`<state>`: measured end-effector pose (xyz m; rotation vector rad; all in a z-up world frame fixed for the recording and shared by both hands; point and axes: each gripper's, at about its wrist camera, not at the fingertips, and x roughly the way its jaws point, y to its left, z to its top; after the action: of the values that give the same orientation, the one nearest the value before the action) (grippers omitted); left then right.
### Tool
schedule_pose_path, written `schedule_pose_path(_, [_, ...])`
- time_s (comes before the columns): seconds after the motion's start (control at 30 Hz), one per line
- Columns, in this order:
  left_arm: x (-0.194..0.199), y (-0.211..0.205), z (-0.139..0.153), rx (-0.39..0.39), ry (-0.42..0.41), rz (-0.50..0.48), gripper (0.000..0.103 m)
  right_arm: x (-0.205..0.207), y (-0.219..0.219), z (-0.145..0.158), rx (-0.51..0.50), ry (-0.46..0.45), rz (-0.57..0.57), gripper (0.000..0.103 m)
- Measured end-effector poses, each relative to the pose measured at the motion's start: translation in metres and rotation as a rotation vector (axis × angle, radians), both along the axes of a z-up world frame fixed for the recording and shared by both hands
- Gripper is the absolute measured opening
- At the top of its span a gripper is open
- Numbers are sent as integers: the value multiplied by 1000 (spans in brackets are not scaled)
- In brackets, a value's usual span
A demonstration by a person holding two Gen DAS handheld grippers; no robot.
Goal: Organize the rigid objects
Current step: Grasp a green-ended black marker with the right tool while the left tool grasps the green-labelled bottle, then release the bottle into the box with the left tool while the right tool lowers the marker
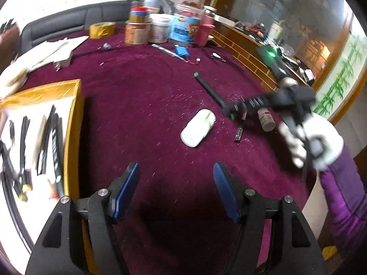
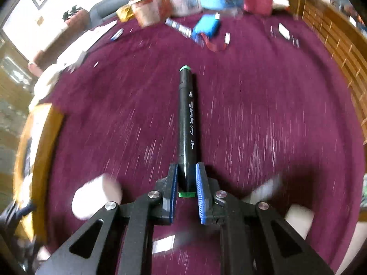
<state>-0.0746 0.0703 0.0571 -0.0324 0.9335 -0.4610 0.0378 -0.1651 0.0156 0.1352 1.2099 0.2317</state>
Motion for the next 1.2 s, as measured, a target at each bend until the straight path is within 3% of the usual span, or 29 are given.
schedule_pose_path(0.1, [16,-23,-1,50,-21,-45,65,-21,-5,3,48,38,25,28])
schedule_pose_path(0.23, [45,-58,-15,161,-52,-95,65,-24,-11,17,-8,-60,-16,35])
schedule_pose_path(0.37, [64,-89,-32,290,-96,-149,65,-21,-10,22,-18,-120,-46,35])
schedule_pose_path(0.47, [74,-105,-50,353,-73,-183,63,-17,-7,20,-49,-147,-63,35])
schedule_pose_path(0.5, [76,-105,-51,324,-74,-173,47,-14,-3,18,-57,-151,-67,35])
schedule_pose_path(0.57, [82,-99,-51,247,-22,-175,30,-8,4,15,-72,-159,-73,35])
schedule_pose_path(0.77, [73,-67,-30,123,-35,-102,30,3,28,0,-178,-168,-62,33])
schedule_pose_path(0.87, [60,-47,-12,33,-50,-72,30,0,35,0,-209,-205,-62,13])
schedule_pose_path(1.03, [34,0,18,-130,-84,-12,30,-4,28,6,-70,-173,-83,13])
schedule_pose_path(1.2, [13,76,31,-208,-91,123,30,-16,28,25,142,-165,-73,13])
